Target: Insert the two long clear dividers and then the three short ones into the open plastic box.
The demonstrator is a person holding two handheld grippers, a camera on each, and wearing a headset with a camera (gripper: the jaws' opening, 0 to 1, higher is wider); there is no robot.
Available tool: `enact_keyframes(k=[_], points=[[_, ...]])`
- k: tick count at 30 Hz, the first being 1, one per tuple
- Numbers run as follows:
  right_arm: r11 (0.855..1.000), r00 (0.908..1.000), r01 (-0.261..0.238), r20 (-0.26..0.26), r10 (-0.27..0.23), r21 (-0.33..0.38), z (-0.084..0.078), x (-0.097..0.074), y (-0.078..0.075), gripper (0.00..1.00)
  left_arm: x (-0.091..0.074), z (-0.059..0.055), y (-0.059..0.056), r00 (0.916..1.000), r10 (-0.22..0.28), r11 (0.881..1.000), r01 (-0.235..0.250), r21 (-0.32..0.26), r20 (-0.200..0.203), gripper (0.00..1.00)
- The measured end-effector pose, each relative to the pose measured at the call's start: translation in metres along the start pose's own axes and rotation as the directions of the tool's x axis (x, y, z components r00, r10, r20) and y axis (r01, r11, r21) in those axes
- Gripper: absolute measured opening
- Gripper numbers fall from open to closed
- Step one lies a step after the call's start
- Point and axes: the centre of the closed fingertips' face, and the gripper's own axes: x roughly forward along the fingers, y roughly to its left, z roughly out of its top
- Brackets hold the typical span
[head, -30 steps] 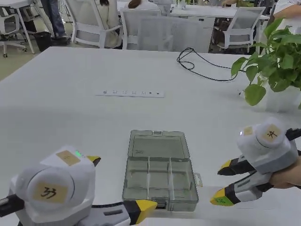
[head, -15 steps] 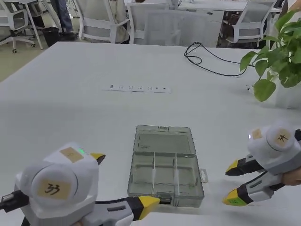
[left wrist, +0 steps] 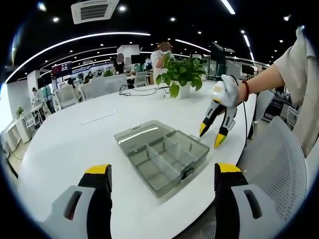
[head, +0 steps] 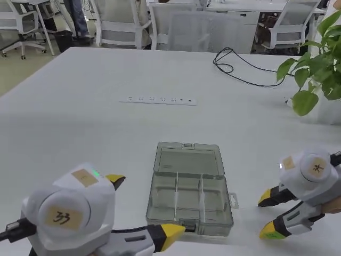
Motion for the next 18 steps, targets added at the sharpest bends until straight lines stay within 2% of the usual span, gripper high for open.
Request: enact_keyframes(k=[9,11,18], points=[[0.999,0.9997,-0.023,-0.011,0.023,-0.029,-0.0012,0.0002,0.001,0.39,-0.0017,0.0031,0.0001,1.0,0.0,1.0,0.0,0.003,0.004,0.86],[0.998,0.9997,-0.018,-0.02,0.017,-0.06,-0.0022,0.0002,0.0002,0.37,-0.0025,0.0036,0.0005,1.0,0.002,1.0,-0.002,0.001,0.005,0.86],[0.998,0.9997,-0.016,-0.018,0.015,-0.054,-0.0017,0.0002,0.0005,0.34,-0.0049,0.0046,0.0014,1.0,0.006,1.0,-0.006,0.002,0.007,0.85]])
